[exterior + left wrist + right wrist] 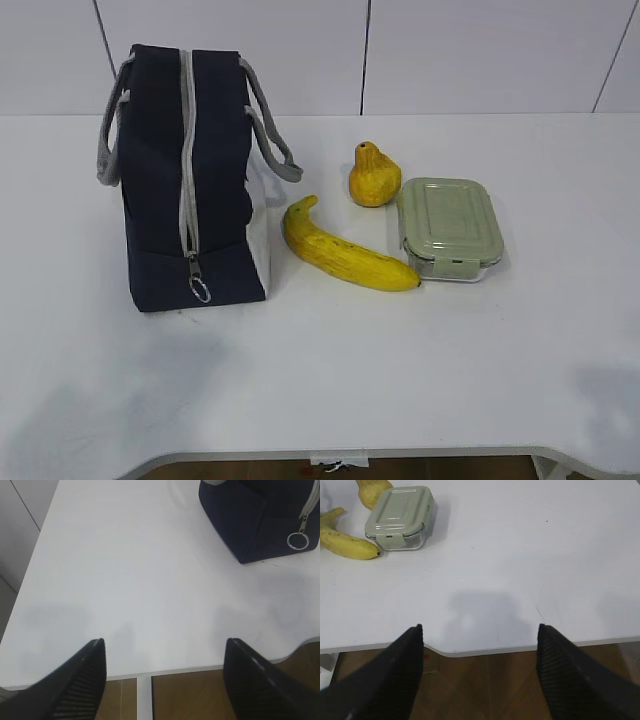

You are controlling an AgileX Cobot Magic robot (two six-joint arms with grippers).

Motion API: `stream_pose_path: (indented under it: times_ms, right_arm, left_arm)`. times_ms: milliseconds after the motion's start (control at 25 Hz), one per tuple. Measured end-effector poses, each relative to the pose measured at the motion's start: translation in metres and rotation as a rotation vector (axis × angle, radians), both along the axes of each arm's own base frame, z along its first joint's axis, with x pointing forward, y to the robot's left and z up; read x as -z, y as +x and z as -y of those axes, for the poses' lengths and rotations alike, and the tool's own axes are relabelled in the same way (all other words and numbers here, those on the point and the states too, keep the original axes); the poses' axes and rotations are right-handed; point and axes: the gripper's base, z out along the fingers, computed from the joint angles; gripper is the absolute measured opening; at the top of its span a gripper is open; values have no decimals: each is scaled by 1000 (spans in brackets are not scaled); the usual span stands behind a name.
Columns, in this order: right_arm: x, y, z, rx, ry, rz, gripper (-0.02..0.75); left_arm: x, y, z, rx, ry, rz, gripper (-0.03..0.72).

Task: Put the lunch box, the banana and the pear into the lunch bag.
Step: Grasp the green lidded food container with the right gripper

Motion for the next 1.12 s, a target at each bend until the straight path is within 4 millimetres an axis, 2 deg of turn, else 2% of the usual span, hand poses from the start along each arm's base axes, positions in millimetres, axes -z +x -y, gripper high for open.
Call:
stream_pose_path:
  times_ms: [400,760,880,1120]
  right_arm:
    - [0,0,0,0,0,0,545]
    - [-5,-2,0,0,-1,15,498]
    - [-8,9,1,0,5,-52,497]
    - [-12,47,3,-5,35,-254,496]
  left_arm:
    - [0,0,0,0,-1,0,556]
    - [0,0,0,0,-1,0,556]
    - [0,0,0,0,-1,0,556]
    - [0,0,0,1,-2,0,556]
